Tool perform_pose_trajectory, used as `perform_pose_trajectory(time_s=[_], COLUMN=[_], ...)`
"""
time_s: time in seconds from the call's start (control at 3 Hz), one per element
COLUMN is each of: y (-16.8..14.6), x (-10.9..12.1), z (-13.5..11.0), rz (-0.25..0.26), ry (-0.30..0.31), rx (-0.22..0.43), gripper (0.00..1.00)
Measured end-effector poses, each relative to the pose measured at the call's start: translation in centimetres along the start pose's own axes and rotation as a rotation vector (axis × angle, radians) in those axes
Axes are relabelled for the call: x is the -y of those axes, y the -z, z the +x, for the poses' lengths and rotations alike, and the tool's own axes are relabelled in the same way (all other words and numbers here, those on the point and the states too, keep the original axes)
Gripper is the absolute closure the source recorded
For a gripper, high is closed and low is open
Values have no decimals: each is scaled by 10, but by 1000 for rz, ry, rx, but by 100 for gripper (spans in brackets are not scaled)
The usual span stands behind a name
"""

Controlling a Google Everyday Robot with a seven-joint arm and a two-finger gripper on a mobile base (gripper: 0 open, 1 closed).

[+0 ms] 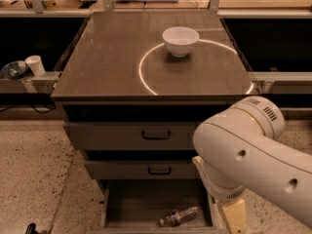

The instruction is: Pick water bottle from bottom drawer and place on counter

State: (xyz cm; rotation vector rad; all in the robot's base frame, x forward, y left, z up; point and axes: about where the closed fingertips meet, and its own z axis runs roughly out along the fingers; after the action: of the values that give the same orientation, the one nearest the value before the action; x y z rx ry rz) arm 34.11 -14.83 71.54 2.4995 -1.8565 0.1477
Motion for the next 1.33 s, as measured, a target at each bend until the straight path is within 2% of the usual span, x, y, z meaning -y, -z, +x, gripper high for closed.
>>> perform_pose_trajectory(time_s=[0.33,0.67,1.0,1.33], y=[-22,-81,-136,-154], x=[12,31,44,49], z=[2,4,1,1], rz=[-9,11,34,49], ry=[47,91,132,178], rx=[69,204,290,262], gripper=[0,0,0,0])
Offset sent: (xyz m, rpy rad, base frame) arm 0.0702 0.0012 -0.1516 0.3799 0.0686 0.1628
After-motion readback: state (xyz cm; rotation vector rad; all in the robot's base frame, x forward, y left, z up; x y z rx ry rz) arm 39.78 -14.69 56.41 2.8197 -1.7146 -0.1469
